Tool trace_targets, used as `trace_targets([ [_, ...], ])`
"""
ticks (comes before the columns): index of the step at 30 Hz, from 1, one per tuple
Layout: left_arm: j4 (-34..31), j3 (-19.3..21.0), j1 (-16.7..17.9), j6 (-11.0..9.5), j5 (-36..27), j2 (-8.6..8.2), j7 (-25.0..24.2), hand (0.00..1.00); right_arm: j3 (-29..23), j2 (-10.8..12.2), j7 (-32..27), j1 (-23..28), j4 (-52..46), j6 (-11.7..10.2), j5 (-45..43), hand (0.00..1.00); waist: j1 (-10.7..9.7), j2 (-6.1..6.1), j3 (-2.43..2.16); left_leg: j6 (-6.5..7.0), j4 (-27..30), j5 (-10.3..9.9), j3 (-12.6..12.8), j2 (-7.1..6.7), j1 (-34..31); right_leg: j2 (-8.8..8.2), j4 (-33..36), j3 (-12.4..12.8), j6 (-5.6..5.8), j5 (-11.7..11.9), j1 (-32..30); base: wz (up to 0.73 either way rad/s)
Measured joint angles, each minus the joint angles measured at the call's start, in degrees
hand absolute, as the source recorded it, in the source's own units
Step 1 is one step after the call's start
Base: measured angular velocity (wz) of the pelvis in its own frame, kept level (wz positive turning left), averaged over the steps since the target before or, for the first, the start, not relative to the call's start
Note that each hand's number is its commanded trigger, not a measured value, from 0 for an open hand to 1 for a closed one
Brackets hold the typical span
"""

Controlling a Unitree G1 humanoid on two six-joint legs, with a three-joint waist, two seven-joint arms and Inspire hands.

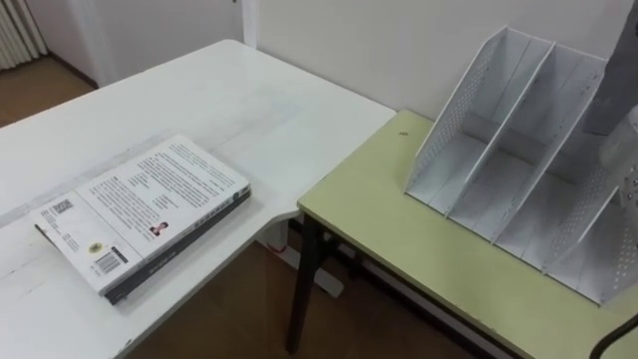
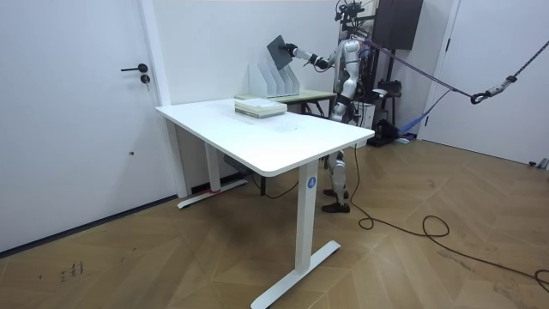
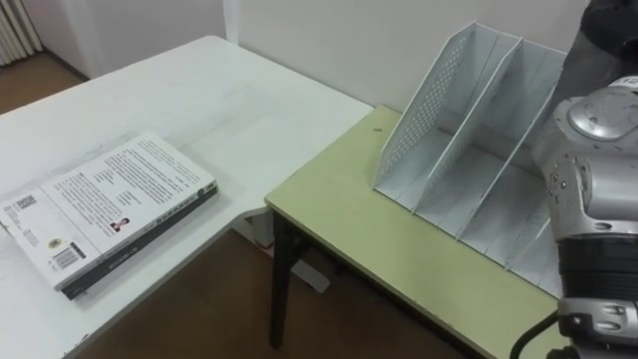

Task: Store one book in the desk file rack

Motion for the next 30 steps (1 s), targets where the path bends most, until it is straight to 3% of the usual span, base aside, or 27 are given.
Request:
trace_targets([
  [11,-0.61,-0.04,0.11,-0.01,0.0,0.17,-0.01,0.0,0.17,-1.4,-0.3,0.0,0.05,-0.02,-0.01,1.0,0.07,0.3,0.18,0.0,0.33,0.0,-0.31,-0.01,-0.43,-0.02,0.0,-0.21,0.0,0.0,-0.14,0.0],
  [23,-0.64,-0.04,0.07,-0.01,0.01,0.75,-0.14,0.0,0.31,-2.5,-0.01,-0.02,0.15,-0.04,-0.01,1.0,0.04,-0.24,0.49,0.0,0.76,0.0,-0.32,0.0,-0.38,-0.06,0.5,-0.03,0.0,0.0,-0.18,0.0],
  [24,-0.64,-0.04,0.06,-0.02,0.01,0.75,-0.14,0.0,0.31,-2.5,-0.03,-0.02,0.15,-0.04,-0.01,0.32,0.04,-0.3,0.52,0.0,0.77,0.0,-0.32,0.0,-0.39,-0.06,0.5,-0.02,0.0,0.0,-0.18,0.0],
  [25,-0.64,-0.02,0.05,-0.02,0.01,0.77,-0.14,0.0,0.32,-2.5,-0.09,-0.03,0.15,-0.04,-0.01,0.0,0.04,-0.4,0.58,0.0,0.78,0.0,-0.32,0.0,-0.4,-0.06,0.49,-0.01,0.0,0.0,-0.18,0.0],
  [30,-0.64,-0.01,0.03,-0.02,0.01,0.8,-0.11,0.0,0.32,-2.5,-0.15,-0.02,0.3,-0.05,-0.01,0.0,0.04,-0.44,0.6,0.01,0.77,0.0,-0.36,-0.03,-0.45,-0.08,0.48,-0.04,0.0,-0.01,-0.18,0.0],
])
